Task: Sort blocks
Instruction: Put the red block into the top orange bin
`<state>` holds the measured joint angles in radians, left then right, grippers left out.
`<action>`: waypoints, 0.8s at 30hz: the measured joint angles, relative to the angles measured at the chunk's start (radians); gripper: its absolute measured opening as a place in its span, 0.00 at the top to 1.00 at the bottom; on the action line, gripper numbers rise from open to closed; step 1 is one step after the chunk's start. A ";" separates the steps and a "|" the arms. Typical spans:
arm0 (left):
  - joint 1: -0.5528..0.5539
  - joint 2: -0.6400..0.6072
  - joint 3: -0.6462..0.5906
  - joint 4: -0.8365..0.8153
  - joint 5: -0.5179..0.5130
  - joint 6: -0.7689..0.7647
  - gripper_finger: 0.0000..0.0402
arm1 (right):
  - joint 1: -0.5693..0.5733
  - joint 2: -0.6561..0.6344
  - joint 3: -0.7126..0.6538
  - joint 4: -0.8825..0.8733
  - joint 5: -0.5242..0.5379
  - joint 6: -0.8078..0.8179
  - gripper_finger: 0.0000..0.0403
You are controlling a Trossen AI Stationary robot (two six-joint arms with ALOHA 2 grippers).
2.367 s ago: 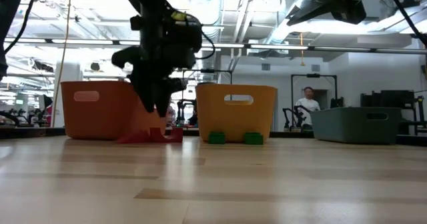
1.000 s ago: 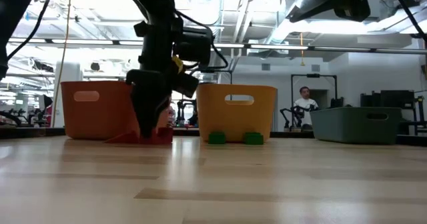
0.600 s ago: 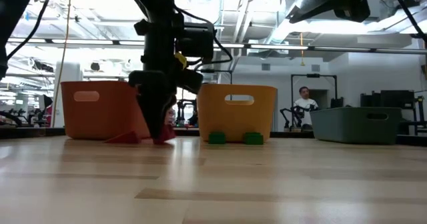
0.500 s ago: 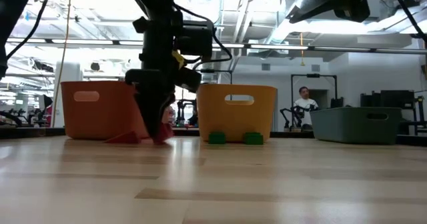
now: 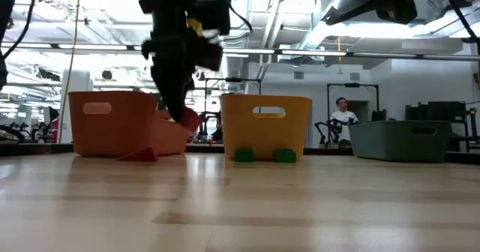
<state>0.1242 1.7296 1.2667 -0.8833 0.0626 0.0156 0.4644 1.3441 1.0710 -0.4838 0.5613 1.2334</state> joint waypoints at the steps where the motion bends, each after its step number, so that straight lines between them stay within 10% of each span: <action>1: 0.000 -0.018 0.000 0.000 0.001 -0.008 0.91 | 0.000 0.000 0.000 0.000 0.000 0.000 0.41; 24: 0.441 -0.211 -0.023 -0.162 -0.141 -0.125 0.91 | 0.026 0.000 0.000 0.025 0.013 -0.003 0.41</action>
<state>0.5653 1.5188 1.2439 -1.0450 -0.0787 -0.1097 0.4909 1.3441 1.0707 -0.4587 0.5747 1.2302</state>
